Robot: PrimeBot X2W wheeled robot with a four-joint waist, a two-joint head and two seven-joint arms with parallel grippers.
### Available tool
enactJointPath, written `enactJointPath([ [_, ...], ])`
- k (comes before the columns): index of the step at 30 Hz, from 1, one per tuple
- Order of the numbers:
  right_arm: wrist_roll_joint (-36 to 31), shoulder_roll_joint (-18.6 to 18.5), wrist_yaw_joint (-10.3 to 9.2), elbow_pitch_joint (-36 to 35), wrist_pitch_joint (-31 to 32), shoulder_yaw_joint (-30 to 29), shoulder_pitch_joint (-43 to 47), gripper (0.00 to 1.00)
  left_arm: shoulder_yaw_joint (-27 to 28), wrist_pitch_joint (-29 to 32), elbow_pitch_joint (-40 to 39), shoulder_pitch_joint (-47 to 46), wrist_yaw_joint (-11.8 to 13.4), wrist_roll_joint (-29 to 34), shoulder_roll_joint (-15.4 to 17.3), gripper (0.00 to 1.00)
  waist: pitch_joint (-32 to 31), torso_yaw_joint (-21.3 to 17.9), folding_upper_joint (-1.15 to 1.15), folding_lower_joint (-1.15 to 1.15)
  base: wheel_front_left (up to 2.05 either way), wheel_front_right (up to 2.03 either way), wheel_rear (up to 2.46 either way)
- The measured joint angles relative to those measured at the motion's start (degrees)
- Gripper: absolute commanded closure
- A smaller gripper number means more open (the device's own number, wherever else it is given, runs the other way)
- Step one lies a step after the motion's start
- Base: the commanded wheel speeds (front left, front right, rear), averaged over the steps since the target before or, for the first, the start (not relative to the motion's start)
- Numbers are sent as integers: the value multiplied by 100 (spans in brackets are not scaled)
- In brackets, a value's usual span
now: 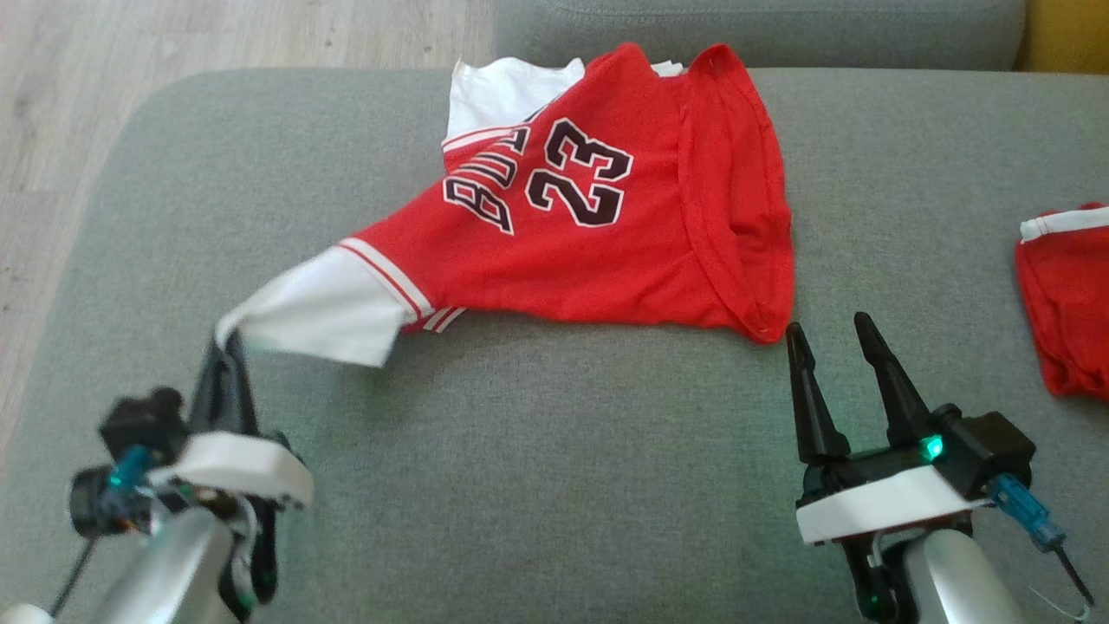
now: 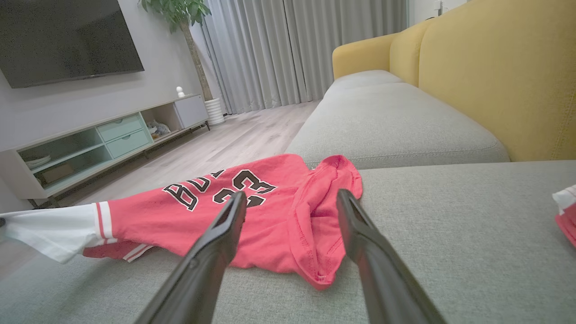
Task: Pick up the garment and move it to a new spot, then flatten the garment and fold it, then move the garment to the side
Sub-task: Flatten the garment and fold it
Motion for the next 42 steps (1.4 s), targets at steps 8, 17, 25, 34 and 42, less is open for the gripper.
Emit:
enactJointPath([
  [8,0,0,0,-20,45,-26,4,0,-339,8,-69,153,-25,299,-47,0,-175,50,0,0,0,0,0],
  [17,3,1,0,-99,37,-124,231,0,-521,-1,-972,499,5,613,-293,0,-481,149,0,0,0,0,0],
  [25,-163,2,0,-47,24,-196,283,0,-520,-1,-1499,903,203,695,-430,0,-394,233,0,1,0,0,0],
  [34,-534,2,0,1210,658,-788,-726,0,-605,5,-1524,626,149,701,-437,0,64,467,0,2,0,0,0],
  [42,-964,2,1,2308,749,-824,-1115,0,-633,8,-1413,507,96,701,-514,0,224,681,0,2,0,0,0],
])
